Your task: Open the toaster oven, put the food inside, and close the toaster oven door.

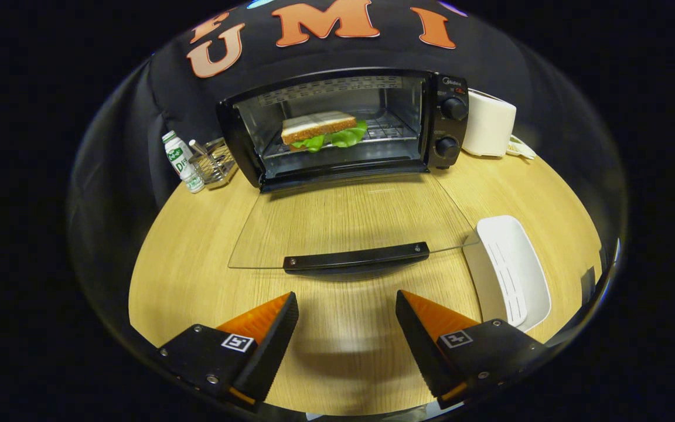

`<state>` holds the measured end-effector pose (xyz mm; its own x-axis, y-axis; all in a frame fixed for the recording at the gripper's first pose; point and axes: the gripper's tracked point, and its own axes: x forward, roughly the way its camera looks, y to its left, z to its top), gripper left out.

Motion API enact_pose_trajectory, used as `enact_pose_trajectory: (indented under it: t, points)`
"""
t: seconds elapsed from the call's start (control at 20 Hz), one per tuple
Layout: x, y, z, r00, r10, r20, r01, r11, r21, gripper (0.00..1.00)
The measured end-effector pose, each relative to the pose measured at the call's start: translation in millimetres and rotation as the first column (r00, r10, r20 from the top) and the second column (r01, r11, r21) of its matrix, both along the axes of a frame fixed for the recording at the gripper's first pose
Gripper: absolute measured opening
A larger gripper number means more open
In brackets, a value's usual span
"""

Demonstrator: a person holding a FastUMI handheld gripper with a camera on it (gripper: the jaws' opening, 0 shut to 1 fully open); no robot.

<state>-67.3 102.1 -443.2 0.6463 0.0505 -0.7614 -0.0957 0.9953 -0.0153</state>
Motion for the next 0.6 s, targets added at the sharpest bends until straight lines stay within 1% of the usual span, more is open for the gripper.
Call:
enact_pose_trajectory:
  t: [0.25, 0.45, 0.6]
  points:
    - [19, 4, -8, 1.0, -0.001, 0.004, 0.001, 1.0, -0.022, 0.99]
    - [20, 6, -16, 1.0, -0.006, -0.019, 0.006, 1.0, -0.016, 0.99]
    - [20, 4, -12, 1.0, -0.017, -0.004, 0.017, 1.0, -0.01, 0.99]
